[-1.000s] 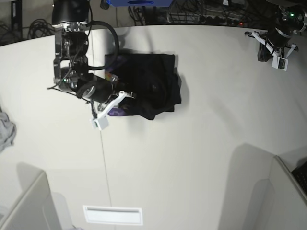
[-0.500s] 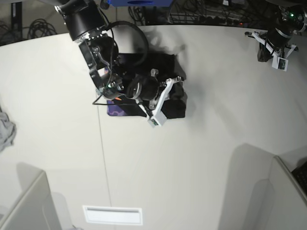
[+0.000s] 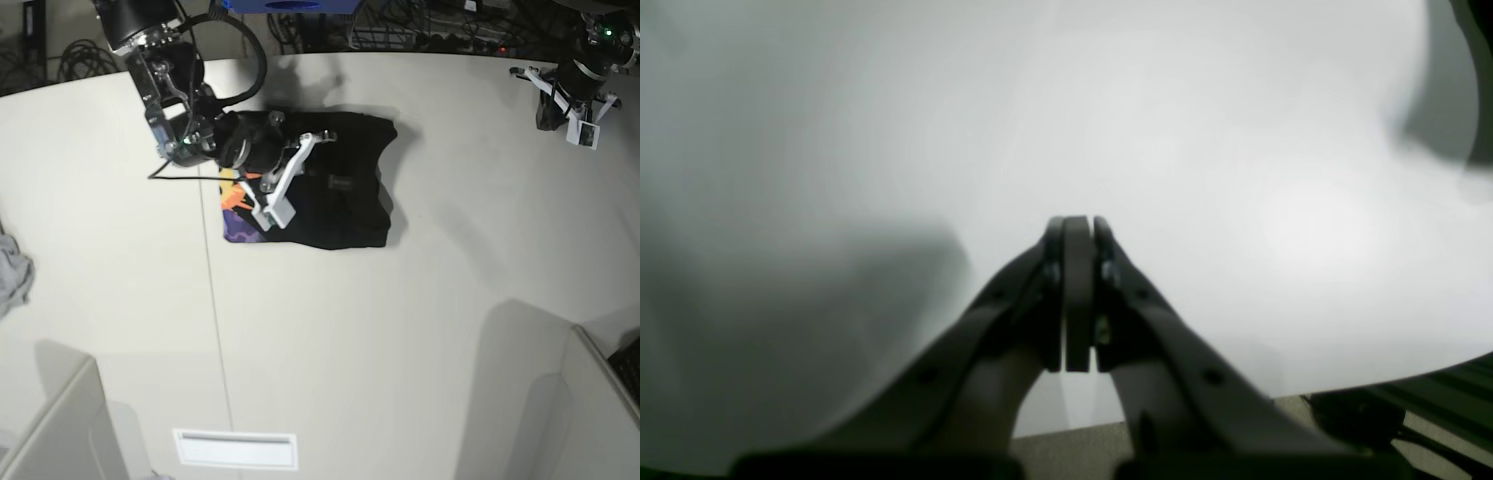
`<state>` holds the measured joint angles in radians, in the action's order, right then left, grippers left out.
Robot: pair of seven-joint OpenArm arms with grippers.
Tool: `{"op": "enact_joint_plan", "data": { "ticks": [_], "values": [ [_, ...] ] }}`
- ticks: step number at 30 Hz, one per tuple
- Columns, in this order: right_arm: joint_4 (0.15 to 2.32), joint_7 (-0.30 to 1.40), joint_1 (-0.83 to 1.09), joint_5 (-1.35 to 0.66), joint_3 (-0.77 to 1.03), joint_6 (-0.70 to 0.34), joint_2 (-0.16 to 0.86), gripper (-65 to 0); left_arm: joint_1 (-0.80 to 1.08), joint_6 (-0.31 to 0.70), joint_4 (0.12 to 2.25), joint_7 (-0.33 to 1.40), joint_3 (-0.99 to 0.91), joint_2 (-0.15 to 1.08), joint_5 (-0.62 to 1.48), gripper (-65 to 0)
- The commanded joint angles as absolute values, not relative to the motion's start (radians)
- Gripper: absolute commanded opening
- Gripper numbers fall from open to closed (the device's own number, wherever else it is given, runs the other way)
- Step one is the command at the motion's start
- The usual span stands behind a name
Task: Fold the T-shirt properly
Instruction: 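Grasp the bundle edges with both grippers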
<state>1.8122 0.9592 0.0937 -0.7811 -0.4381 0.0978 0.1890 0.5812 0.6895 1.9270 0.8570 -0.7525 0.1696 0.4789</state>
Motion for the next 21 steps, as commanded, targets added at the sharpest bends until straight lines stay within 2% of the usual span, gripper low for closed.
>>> {"op": "enact_joint_plan", "data": {
  "ticks": [1, 7, 11, 15, 19, 21],
  "values": [
    [1.808, 0.943, 0.068, -0.8, -0.467, 0.094, 0.179, -65.0, 0.585, 0.698, 1.943, 0.843, -0.757, 0.179, 0.492, -65.0],
    [1.667, 0.874, 0.021, -0.8, -0.651, 0.097, 0.17, -65.0, 0.584, 0.698, 1.945, 0.843, -0.757, 0.177, 0.492, -65.0],
    [1.639, 0.874, 0.015, -0.8, -0.665, 0.097, 0.171, -65.0, 0.584, 0.698, 1.946, 0.845, -0.748, 0.177, 0.53, -65.0],
    [1.768, 0.881, 0.035, -0.806, -0.661, 0.114, 0.225, -65.0, 0.585, 0.698, 1.948, 0.858, -0.691, 0.188, 0.773, -65.0],
    [1.962, 0.883, 0.12, -0.806, -0.552, 0.216, 0.285, -65.0, 0.504, 0.698, 1.943, 1.007, -0.68, 0.2, 0.966, -65.0],
    [2.022, 0.883, 0.162, -0.806, -0.483, 0.229, 0.317, -65.0, 0.447, 0.698, 1.945, 1.072, -0.673, 0.188, 0.998, -46.6]
  ]
}}
